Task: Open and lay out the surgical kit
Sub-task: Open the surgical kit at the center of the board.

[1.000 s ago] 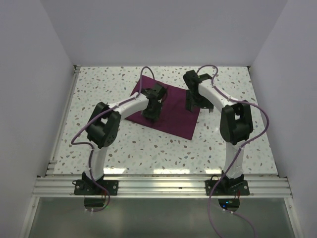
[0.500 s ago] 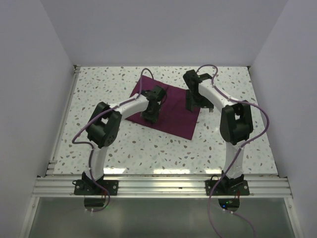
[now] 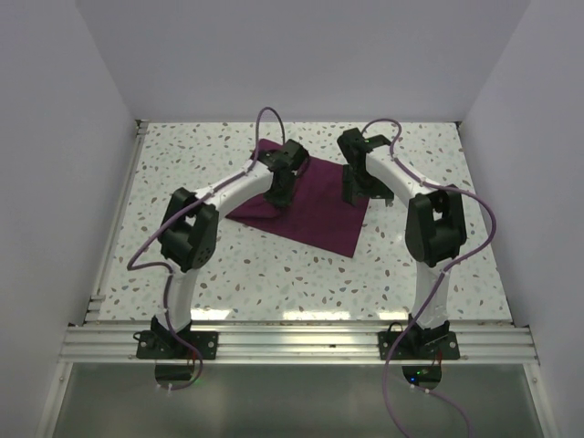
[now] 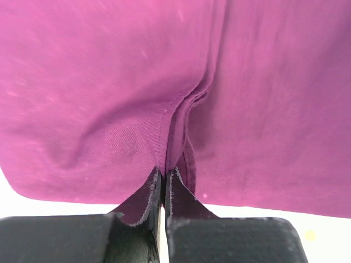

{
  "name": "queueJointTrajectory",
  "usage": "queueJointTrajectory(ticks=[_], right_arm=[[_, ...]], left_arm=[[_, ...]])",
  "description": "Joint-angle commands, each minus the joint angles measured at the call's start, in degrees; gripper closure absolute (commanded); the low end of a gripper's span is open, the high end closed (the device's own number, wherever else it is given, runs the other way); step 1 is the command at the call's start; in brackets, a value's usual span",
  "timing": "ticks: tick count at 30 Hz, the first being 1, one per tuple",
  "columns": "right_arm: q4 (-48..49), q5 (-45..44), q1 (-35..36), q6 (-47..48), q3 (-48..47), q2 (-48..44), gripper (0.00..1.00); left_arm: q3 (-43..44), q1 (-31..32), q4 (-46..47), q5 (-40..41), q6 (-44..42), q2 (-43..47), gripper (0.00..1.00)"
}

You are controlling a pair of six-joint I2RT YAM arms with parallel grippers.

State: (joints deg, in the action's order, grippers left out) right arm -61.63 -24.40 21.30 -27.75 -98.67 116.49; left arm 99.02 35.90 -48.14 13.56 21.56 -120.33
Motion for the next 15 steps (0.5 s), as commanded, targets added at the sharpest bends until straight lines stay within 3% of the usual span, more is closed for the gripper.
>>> queueJointTrajectory(ticks=[1, 4, 10, 11, 14, 15], right_arm=[[0.54, 0.93, -0.29, 0.85, -0.47, -2.41, 0.02], [0.72, 3.39, -0.29, 1.20, -1.61, -1.53, 0.02], [3.00, 9.98, -0.21, 1.73, -1.70, -1.00, 0.02], [3.09, 10.25, -0.12, 1.73, -1.26, -1.00, 0.02], [3.79, 10.69, -0.12, 1.82, -1.34, -0.65, 0.02], [3.79, 10.87, -0.12, 1.91, -1.78, -0.47, 0.02]], left_arm=[[5.82, -2.75, -2.04, 3.30, -0.91, 2.55, 1.00], [6.88, -10.04, -2.22, 2.88, -1.52, 5.28, 1.00], [3.21, -32.18, -2.40, -0.89, -0.12, 7.66, 1.00], [1.89, -35.86, -2.14, -1.17, 1.62, 7.92, 0.95], [-3.91, -41.51, 0.41, -3.27, 2.61, 9.15, 0.54], [-4.88, -41.70, 0.85, -3.28, 2.70, 9.50, 0.15]])
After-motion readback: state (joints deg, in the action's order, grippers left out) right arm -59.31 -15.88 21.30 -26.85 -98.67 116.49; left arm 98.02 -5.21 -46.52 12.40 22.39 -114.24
